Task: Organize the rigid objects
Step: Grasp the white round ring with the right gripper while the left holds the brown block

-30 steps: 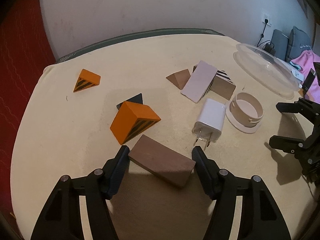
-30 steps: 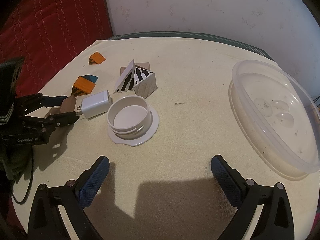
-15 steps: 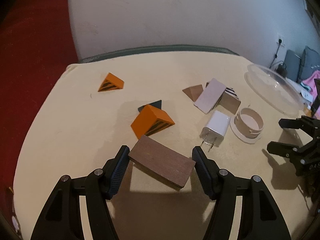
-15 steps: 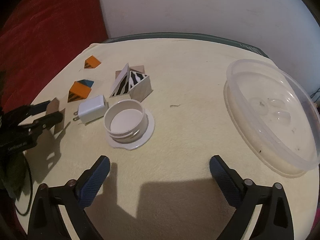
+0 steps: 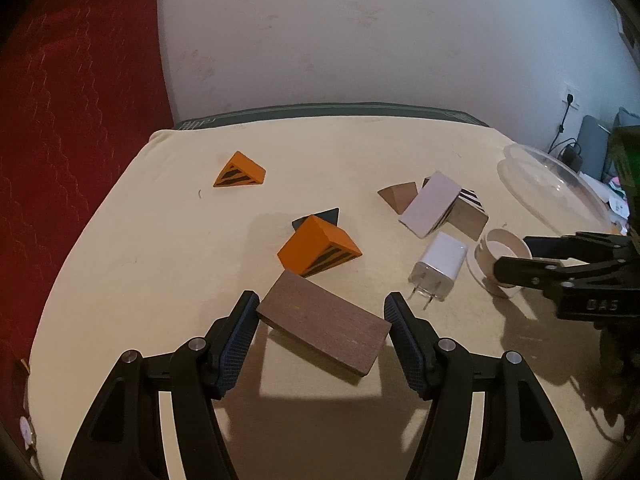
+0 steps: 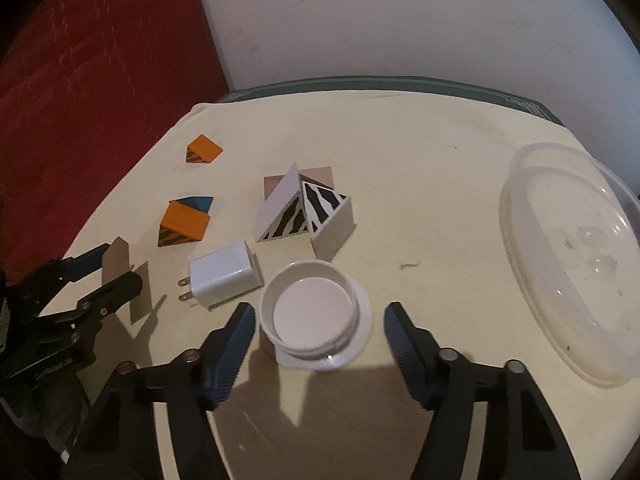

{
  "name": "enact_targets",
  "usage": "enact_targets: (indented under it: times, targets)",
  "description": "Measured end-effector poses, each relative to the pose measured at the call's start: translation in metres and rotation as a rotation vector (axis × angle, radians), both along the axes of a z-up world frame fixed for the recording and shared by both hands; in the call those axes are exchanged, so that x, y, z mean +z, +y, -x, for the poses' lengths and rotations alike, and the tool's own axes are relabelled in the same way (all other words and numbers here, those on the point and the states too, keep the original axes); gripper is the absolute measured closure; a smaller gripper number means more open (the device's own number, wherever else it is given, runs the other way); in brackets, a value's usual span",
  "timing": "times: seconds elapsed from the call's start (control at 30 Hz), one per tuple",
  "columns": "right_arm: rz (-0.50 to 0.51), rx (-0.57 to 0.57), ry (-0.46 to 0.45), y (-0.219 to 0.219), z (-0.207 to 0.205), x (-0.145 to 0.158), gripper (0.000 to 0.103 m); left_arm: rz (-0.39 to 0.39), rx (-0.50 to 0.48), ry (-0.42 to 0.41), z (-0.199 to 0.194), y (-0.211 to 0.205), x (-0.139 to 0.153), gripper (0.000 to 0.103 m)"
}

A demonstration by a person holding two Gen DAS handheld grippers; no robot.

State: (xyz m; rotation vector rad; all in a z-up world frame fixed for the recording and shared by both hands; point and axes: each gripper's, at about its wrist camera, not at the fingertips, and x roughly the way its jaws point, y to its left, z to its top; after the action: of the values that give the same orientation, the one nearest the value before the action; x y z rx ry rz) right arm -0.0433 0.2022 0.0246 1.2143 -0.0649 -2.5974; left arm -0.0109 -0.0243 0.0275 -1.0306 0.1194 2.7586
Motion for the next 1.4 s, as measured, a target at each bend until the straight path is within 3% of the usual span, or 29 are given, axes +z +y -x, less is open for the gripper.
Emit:
enact_targets:
  times: [0.3,0.43,0.67,0.93,1.17,1.4]
  targets:
    - [-0.038,-0.006,0.039,-0.007,-0.002,-0.005,0.040,0.014,0.006,-0.003,0.002,0.002,-0.001,0.038]
    - [-0.012,0.004,0.057,-0.005,-0.006,-0.003,0.050,0.027,0.020,0.001,0.002,0.002,-0.002,0.038]
    - [-0.003,0.007,0.057,-0.005,-0.006,-0.004,0.049,0.051,0.058,0.004,0.002,0.000,-0.003,0.038]
    - [0.012,-0.009,0.075,-0.004,-0.008,-0.003,0.050,0.033,0.081,-0.003,0.002,-0.006,-0.001,0.038]
    - [0.056,-0.035,0.131,0.005,-0.015,0.006,0.050,-0.041,0.103,-0.040,0.000,-0.011,0.004,0.038]
    - [0.124,-0.065,0.173,0.020,-0.021,0.017,0.050,-0.039,0.088,-0.010,-0.006,0.004,0.019,0.038]
